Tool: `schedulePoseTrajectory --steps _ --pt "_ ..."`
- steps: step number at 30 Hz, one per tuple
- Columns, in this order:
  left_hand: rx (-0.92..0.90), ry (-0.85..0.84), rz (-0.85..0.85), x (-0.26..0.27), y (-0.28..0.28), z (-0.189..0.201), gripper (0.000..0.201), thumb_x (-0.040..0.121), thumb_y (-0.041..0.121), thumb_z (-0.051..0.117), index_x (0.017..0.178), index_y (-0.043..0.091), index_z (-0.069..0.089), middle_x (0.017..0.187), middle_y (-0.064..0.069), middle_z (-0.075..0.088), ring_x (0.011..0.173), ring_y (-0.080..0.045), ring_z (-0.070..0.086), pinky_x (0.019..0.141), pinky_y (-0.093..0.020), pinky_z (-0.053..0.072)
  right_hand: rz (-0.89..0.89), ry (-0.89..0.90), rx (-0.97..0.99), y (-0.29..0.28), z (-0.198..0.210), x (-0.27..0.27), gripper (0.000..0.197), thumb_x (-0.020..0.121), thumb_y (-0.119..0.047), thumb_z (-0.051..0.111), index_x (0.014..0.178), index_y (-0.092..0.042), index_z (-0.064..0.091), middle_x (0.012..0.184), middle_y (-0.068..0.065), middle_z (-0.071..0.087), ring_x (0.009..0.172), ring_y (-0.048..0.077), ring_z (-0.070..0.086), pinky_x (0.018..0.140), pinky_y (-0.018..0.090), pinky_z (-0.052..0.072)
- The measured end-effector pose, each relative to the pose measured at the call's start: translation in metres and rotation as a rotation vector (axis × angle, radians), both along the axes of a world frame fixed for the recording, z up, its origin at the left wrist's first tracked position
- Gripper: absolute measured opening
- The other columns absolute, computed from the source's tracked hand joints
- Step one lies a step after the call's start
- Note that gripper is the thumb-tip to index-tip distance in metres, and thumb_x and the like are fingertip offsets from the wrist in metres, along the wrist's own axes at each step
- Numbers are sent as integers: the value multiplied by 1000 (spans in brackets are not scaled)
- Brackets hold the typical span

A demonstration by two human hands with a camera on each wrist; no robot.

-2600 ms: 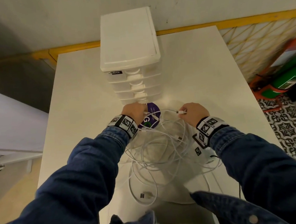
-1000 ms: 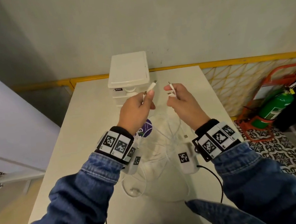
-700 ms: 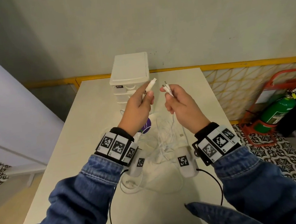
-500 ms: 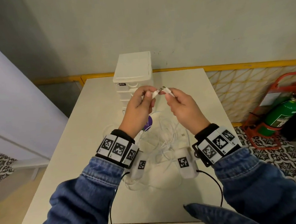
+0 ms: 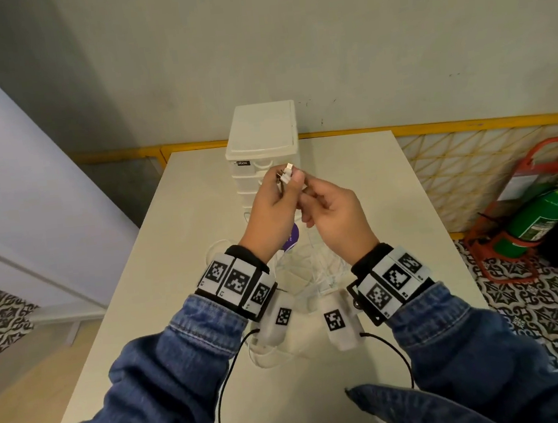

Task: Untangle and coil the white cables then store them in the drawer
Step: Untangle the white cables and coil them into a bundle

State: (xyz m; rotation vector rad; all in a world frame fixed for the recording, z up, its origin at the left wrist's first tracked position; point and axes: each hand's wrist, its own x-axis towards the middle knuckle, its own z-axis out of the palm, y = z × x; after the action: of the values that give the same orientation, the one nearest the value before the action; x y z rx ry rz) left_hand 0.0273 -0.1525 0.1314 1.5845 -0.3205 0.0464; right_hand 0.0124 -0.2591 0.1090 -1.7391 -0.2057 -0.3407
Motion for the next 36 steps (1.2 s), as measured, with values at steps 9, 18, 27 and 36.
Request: schedulePoseTrajectory --steps 9,18,27,36 --pt "35 11 -100 21 18 -2 23 103 23 29 87 16 43 79 -1 46 60 -1 47 57 -19 46 50 277 90 18 -12 24 26 93 -29 50 115 -15 53 87 -2 64 73 12 65 69 28 53" --pt "-82 38 -185 50 41 -1 30 101 33 26 82 17 41 72 4 44 53 -8 42 47 -26 38 245 236 69 29 -18 32 29 95 -34 39 85 -19 61 62 6 56 60 20 55 70 33 48" --pt "-93 72 140 79 66 -5 21 102 27 38 92 13 51 80 1 60 80 -13 57 78 -30 45 39 94 -237 20 -14 53 27 95 -23 46 76 -36 61 60 -6 54 52 13 40 57 24 35" --pt "433 -202 -10 74 67 -20 29 99 30 43 107 12 64 101 -6 66 97 -16 60 83 -17 47 67 90 -537 14 -8 60 24 94 -21 49 84 -12 69 52 -17 57 53 0 49 56 15 32"
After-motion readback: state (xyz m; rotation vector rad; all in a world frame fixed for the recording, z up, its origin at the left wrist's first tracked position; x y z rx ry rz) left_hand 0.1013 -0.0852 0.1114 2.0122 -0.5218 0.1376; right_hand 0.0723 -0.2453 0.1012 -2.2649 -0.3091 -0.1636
